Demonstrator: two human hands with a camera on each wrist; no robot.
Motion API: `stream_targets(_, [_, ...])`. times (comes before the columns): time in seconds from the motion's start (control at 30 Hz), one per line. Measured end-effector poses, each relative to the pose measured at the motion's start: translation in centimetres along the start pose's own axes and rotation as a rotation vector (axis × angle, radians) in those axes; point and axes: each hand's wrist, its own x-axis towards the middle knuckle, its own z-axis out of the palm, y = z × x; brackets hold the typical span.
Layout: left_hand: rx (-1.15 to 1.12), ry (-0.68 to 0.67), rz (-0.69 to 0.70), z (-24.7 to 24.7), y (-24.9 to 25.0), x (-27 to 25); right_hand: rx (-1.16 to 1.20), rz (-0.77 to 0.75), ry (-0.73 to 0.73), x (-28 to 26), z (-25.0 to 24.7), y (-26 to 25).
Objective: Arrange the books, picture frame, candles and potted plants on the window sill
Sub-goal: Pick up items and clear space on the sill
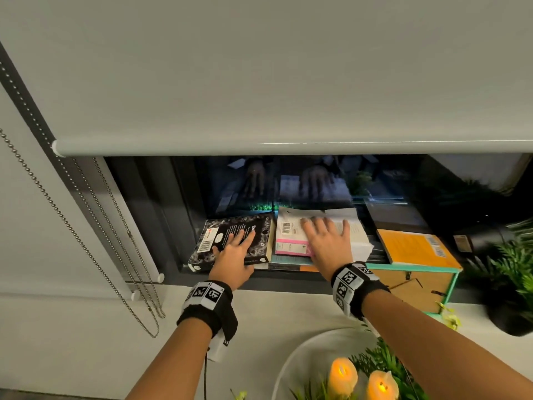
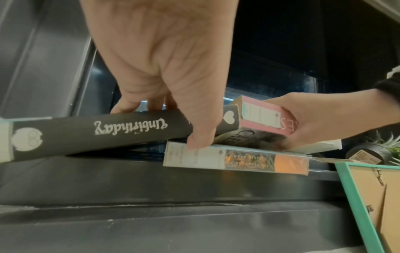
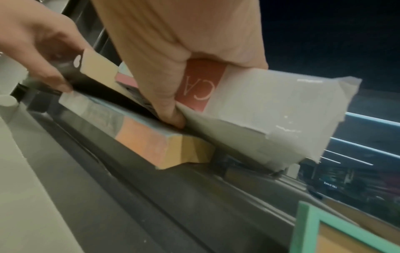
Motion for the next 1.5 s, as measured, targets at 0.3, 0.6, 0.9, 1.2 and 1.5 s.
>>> stream_targets(0.3, [0.056,-0.009,0.006,0.1,0.1,0.1,0.123,0.066,0.153,0.6,-2.4,1.5])
stream_targets(0.6, [0.075,0.1,0.018,-0.4,0.4,0.1,0.26,0.038,0.294,-1.2,-8.4,4.6])
stream_targets(0.9, [-0.205,0.473,0.06,-3.1,0.5,-1.2,0.681,0.106,0.43,-3.9,-9.5,6.6])
stream_targets(1.2, [-0.415,0.553,0.158,-5.7,3.4,-5.7,0.907,0.045,0.474,-6.8,-10.4,5.3])
stream_targets(1.5, [-0.513,0.636,0.178,-7.9,6.4,-11.3,0.905,-0.008,0.593,-12.3,-13.3,5.6])
